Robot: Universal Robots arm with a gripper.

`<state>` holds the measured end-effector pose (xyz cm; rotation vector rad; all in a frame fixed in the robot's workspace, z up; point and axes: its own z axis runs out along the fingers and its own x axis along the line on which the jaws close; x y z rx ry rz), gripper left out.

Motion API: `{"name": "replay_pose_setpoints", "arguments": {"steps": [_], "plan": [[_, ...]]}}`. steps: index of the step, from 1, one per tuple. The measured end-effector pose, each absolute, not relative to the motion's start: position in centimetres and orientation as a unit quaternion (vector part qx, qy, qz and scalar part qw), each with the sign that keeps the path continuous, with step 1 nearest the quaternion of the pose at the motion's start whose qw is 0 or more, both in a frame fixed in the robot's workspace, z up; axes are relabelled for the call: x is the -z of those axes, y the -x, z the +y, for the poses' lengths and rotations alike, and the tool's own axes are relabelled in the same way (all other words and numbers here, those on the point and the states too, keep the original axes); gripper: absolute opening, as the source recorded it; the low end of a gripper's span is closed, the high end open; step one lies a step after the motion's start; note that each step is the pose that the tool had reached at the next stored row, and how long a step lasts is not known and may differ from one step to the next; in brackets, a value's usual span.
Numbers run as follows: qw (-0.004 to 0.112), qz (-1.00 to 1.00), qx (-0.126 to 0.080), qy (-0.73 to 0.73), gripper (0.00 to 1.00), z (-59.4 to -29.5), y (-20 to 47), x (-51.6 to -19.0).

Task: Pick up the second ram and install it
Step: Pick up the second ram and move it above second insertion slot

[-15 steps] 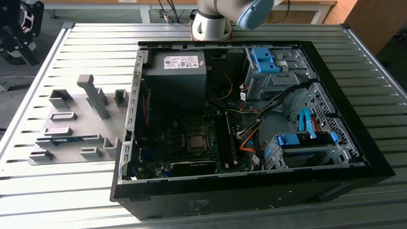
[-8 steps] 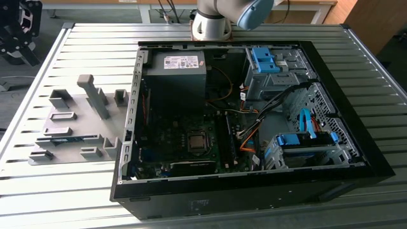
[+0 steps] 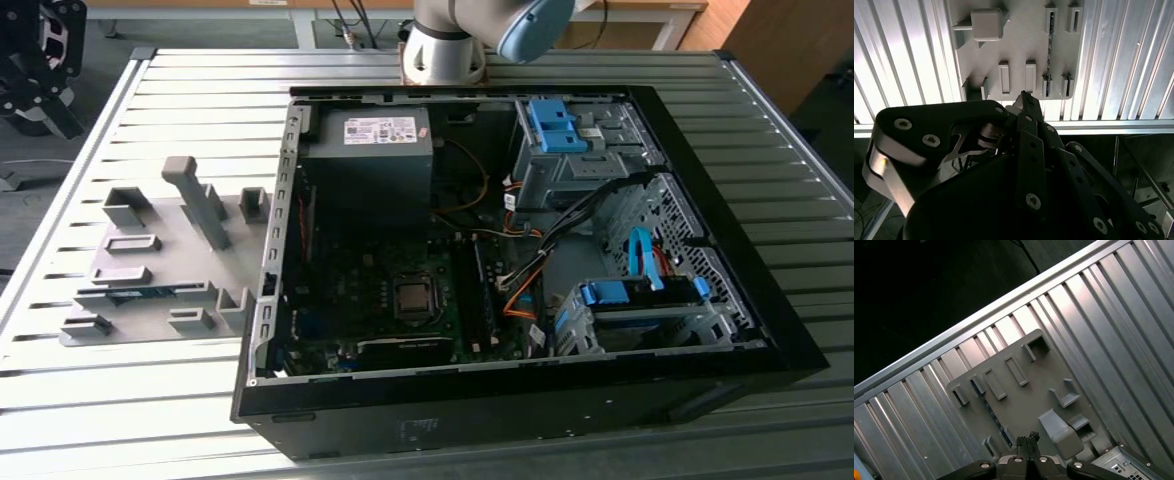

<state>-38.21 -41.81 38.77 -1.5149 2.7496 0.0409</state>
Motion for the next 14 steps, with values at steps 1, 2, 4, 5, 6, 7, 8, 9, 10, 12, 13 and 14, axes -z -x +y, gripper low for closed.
{"name": "replay_pose_setpoints", "arguments": {"steps": [1,2,4,5,6,7,8,9,10,12,13,14], "plan": [[0.001,0.876,-0.013,0.483,0.11,-41.81,38.21,-38.77],[0.001,0.876,-0.013,0.483,0.11,-41.81,38.21,-38.77],[0.001,0.876,-0.013,0.483,0.11,-41.81,38.21,-38.77],[0.001,0.876,-0.013,0.483,0.11,-41.81,38.21,-38.77],[0.001,0.876,-0.013,0.483,0.11,-41.81,38.21,-38.77],[0.001,0.876,-0.013,0.483,0.11,-41.81,38.21,-38.77],[0.001,0.876,-0.013,0.483,0.11,-41.81,38.21,-38.77],[0.001,0.876,-0.013,0.483,0.11,-41.81,38.21,-38.77],[0.001,0.876,-0.013,0.483,0.11,-41.81,38.21,-38.77],[0.001,0.875,-0.013,0.485,0.11,-41.81,38.21,-38.77],[0.001,0.873,-0.013,0.488,0.11,-41.81,38.21,-38.77],[0.001,0.869,-0.013,0.495,0.11,-41.81,38.21,-38.76]]}}
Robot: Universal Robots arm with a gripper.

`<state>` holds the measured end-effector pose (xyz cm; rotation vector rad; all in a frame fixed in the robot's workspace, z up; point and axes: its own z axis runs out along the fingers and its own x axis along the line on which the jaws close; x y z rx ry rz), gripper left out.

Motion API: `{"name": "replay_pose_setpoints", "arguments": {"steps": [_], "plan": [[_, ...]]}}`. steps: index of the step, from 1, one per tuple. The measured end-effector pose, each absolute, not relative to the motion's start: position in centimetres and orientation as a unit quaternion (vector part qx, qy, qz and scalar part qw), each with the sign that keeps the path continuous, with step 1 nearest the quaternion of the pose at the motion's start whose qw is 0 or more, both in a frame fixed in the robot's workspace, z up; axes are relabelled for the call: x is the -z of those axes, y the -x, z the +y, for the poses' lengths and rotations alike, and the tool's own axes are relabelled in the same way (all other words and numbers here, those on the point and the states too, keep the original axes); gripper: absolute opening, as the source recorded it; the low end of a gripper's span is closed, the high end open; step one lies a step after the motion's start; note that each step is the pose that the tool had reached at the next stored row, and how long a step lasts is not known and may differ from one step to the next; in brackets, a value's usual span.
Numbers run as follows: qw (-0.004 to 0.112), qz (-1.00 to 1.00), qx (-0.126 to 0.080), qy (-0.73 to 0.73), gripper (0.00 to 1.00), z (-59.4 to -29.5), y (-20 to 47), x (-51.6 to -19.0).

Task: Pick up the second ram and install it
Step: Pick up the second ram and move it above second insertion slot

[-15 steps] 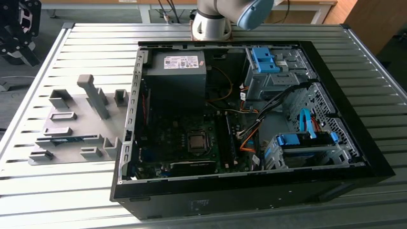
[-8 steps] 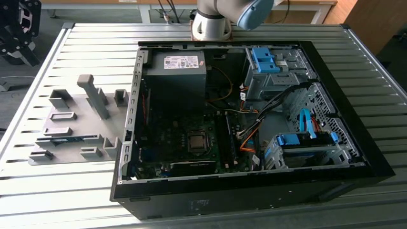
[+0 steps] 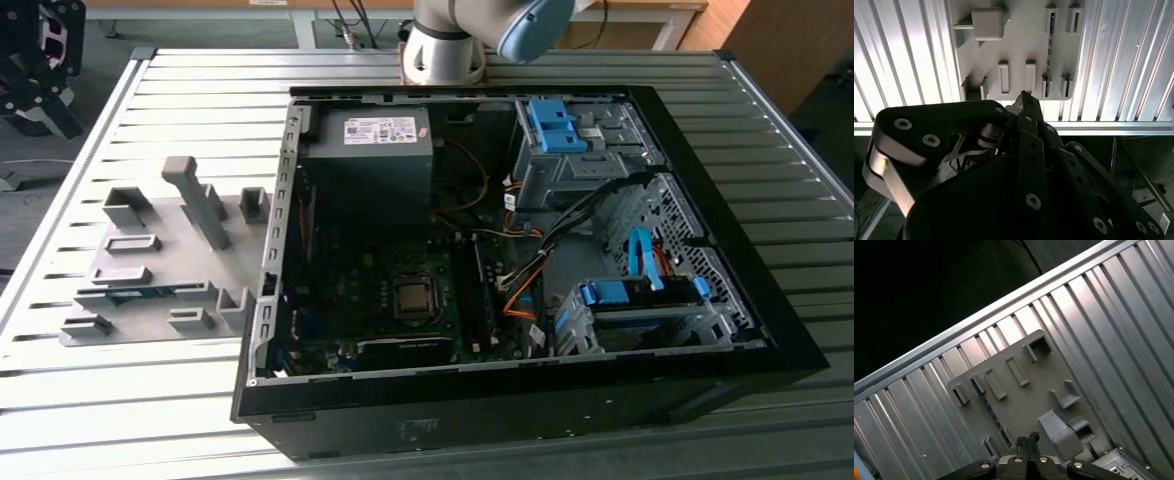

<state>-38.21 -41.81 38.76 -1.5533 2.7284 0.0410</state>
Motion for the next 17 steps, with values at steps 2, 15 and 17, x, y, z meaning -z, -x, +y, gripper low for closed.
{"name": "replay_pose_setpoints", "arguments": {"steps": [2,15,17], "plan": [[0.001,0.860,-0.013,0.510,0.11,-41.81,38.21,-38.76],[0.000,0.847,-0.013,0.531,0.11,-41.81,38.21,-38.75],[0.000,0.847,-0.013,0.531,0.11,-41.81,38.21,-38.75]]}}
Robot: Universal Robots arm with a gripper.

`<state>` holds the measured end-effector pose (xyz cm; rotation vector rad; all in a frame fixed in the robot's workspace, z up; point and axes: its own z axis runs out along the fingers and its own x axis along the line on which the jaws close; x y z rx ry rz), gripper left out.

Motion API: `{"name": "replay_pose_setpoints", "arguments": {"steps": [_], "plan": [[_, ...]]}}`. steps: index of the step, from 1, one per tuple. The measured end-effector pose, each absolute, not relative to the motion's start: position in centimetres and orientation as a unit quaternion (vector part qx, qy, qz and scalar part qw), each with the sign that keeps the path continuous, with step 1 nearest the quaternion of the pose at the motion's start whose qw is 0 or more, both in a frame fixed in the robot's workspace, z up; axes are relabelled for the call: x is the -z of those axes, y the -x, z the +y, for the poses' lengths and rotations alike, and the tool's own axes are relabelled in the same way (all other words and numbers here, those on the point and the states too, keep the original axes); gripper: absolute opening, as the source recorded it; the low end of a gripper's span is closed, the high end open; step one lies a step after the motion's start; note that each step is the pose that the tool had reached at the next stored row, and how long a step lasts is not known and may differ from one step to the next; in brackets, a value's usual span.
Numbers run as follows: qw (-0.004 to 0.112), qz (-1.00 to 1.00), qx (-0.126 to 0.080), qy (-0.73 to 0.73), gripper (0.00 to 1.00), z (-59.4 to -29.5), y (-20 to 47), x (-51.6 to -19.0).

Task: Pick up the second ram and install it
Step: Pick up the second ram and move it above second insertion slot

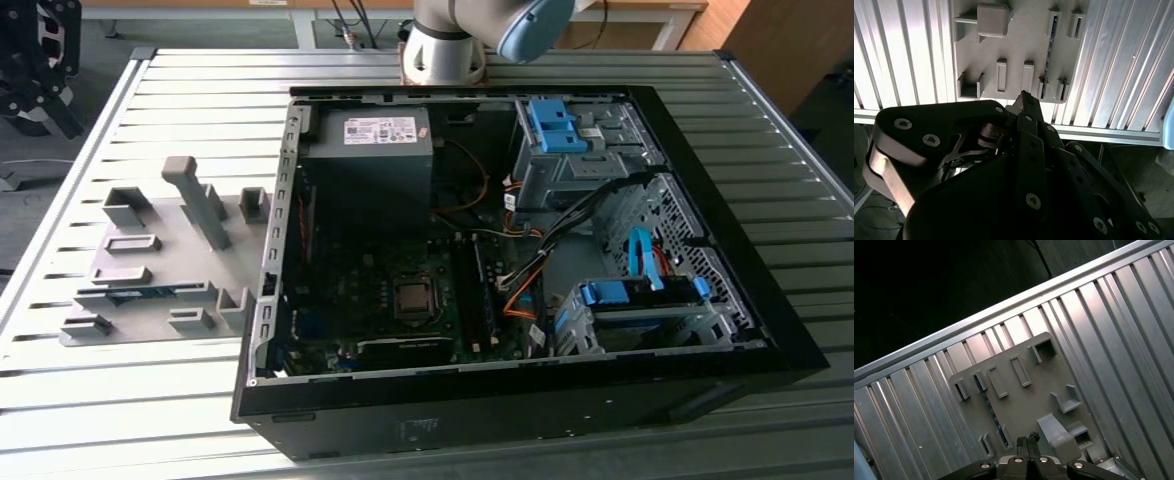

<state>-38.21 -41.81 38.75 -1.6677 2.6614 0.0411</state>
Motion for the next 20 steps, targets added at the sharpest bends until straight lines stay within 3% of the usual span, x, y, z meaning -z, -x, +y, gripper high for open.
{"name": "replay_pose_setpoints", "arguments": {"steps": [20], "plan": [[-0.001,0.783,-0.013,0.622,0.11,-42.43,38.37,-37.93]]}}
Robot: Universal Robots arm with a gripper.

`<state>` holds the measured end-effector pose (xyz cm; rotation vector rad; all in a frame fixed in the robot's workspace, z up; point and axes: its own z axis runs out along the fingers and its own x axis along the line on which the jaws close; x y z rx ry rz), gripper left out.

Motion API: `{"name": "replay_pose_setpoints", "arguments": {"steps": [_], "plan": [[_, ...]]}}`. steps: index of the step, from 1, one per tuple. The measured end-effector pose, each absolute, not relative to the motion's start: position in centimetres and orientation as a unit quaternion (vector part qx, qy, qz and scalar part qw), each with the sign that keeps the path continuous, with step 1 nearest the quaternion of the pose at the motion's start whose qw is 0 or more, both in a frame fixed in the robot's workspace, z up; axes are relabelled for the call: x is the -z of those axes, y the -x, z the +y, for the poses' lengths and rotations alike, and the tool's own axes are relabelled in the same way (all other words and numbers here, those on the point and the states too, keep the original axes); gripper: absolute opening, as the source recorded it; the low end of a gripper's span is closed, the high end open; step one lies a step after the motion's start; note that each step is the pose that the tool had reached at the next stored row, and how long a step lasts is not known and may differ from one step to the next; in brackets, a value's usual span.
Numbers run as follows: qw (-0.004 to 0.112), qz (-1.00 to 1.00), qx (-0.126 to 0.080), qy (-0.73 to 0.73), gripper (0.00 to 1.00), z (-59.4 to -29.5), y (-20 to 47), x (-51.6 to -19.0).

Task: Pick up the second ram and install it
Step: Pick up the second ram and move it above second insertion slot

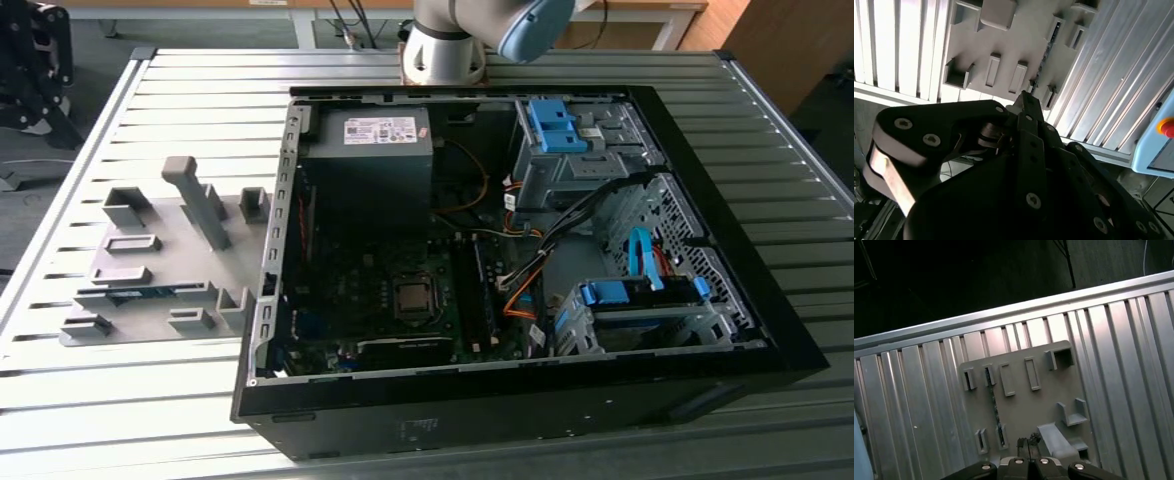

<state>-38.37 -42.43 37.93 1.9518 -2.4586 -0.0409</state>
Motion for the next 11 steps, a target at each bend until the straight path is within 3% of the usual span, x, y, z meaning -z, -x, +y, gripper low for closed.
{"name": "replay_pose_setpoints", "arguments": {"steps": [11], "plan": [[0.002,-0.739,0.013,-0.674,0.11,-43.5,39.0,-36.5]]}}
